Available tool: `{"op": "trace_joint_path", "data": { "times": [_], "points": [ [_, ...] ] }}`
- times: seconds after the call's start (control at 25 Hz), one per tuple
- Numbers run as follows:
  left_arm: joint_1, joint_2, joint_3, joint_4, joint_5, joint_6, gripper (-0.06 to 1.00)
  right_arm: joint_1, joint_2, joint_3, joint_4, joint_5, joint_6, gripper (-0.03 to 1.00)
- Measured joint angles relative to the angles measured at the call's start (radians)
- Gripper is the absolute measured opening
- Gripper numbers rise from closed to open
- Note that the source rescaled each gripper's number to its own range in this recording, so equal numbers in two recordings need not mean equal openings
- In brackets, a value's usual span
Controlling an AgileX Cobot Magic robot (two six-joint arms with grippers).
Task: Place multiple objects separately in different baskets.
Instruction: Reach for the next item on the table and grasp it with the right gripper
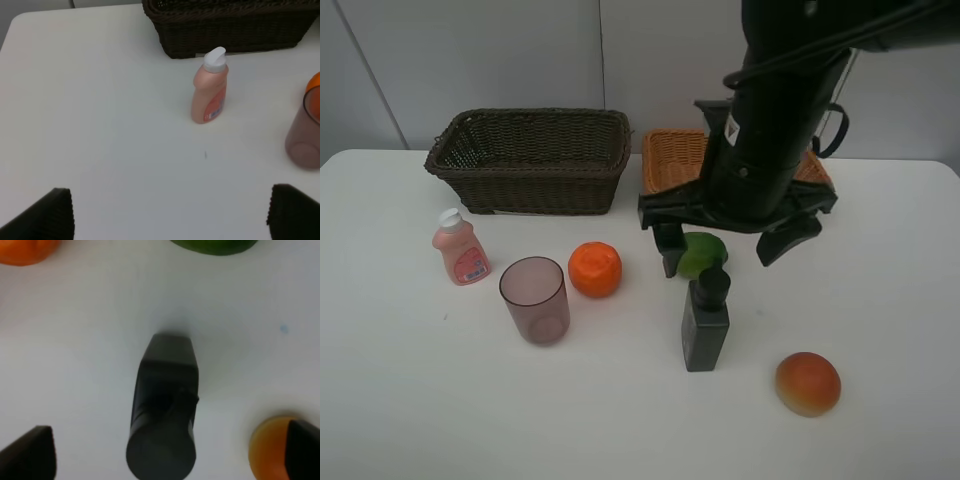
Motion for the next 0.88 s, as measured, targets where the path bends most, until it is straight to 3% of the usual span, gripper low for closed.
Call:
{"op": "trace_joint_path", "data": {
  "times": [0.52,0.88],
  "points": [
    [0.000,0.000,0.000,0.000,0.000,0.000,1.00,0.000,0.063,0.010,-0.028,-0.061,0.026,0.98],
    [0.000,0.000,0.000,0.000,0.000,0.000,1.00,-0.019,0.063,0.133,0.012,-0.204,0.039,0.98]
  ]
}}
